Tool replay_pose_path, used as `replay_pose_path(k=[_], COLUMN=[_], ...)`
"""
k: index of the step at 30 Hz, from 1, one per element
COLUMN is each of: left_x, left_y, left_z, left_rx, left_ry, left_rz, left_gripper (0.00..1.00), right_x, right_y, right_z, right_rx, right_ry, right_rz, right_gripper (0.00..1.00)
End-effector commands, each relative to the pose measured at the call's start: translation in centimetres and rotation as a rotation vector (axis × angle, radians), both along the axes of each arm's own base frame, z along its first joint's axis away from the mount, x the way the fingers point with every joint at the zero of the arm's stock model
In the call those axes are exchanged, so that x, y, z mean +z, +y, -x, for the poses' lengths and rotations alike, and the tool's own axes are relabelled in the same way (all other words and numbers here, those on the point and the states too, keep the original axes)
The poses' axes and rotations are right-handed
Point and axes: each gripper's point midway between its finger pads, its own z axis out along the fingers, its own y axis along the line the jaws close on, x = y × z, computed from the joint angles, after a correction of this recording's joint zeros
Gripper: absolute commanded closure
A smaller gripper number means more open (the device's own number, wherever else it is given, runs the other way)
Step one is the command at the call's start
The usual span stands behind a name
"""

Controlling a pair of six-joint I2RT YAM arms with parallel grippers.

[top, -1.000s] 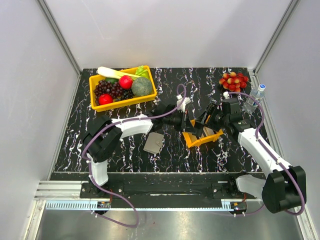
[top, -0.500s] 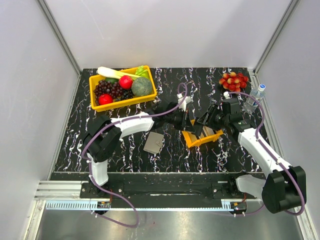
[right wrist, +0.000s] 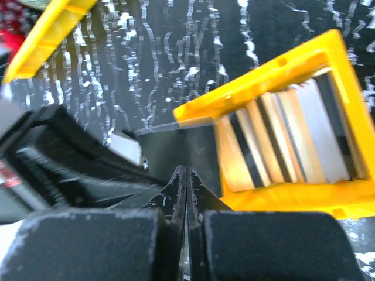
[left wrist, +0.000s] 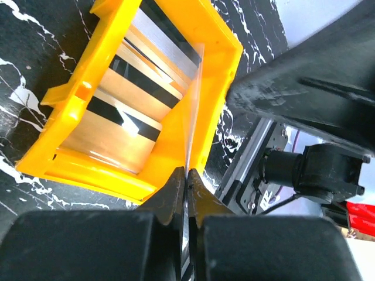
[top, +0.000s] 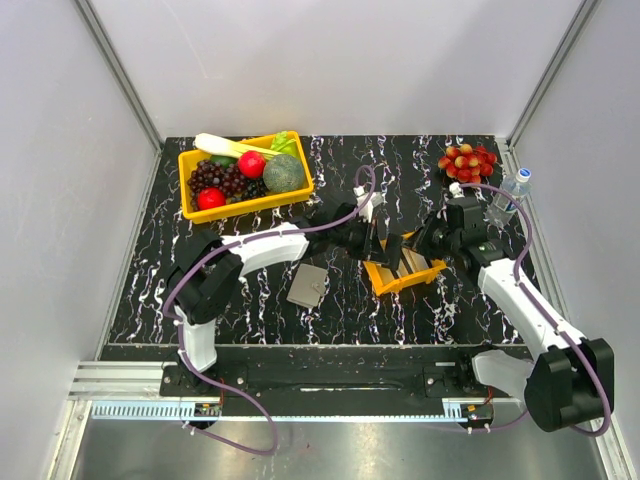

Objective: Put the credit cards into the card holder
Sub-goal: Place the credit card in the storage box.

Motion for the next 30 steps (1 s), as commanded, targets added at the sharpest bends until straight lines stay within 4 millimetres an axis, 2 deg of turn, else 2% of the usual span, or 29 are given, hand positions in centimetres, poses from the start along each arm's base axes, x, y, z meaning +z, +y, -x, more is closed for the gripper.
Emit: replay_pose_path(k=[1,3,7,8,9,10,11,17,18,19,24,30], left_x=[-0.5,-0.5,-0.4,-0.4,-0.6,-0.5,-0.8,-1.7,-1.9,-1.8,-1.0,0.2], left_y=[-0.4,-0.6,-0.8,-0.8,-0.8,-0.8,-0.7,-1.3,-1.5,-1.7,-1.9,-1.9], left_z=[-0.7,-0.8,-0.8,-0.9,-0.8,-0.9,-0.9,-0.6,-0.6,-0.4,0.3,1.2], left_rx=[0.029,0.028,0.024,0.028,0.026,0.024,0.024,-0.008,-0.015,-0.022,-0.046,-0.080], left_ry=[-0.027,-0.023,-0.020,-0.026,-0.029,-0.039,-0.043,-0.033,-0.031,-0.032,-0.044,-0.039], left_rz=[-0.031,-0.025,-0.011,-0.014,-0.024,-0.029,-0.041,-0.047,-0.049,-0.045,-0.020,0.019], left_gripper=[0.94,0.87,0.87,0.87,0.88,0.88,0.89,0.94,0.90,0.81,0.57,0.50], right_x=[4.9,4.7,4.2,4.0,3.6,3.4,2.9,0.1,-0.2,-0.4,-1.0,-1.2], right_y=[2.2,2.2,2.0,1.7,1.4,1.2,0.9,0.8,0.9,0.9,1.0,1.0], right_z=[-0.1,0.2,0.2,0.2,0.2,0.2,0.2,0.5,0.5,0.5,0.5,0.5], right_rx=[0.076,0.083,0.073,0.051,0.038,0.029,0.016,0.032,0.039,0.043,0.052,0.051], right_ry=[-0.141,-0.137,-0.125,-0.117,-0.107,-0.100,-0.084,0.007,0.013,0.017,0.028,0.029], right_rz=[-0.101,-0.098,-0.096,-0.085,-0.071,-0.062,-0.048,-0.003,-0.005,-0.004,0.002,-0.001], right_gripper=[1.00,1.00,1.00,0.93,0.69,0.50,0.45,0.39,0.39,0.39,0.39,0.38])
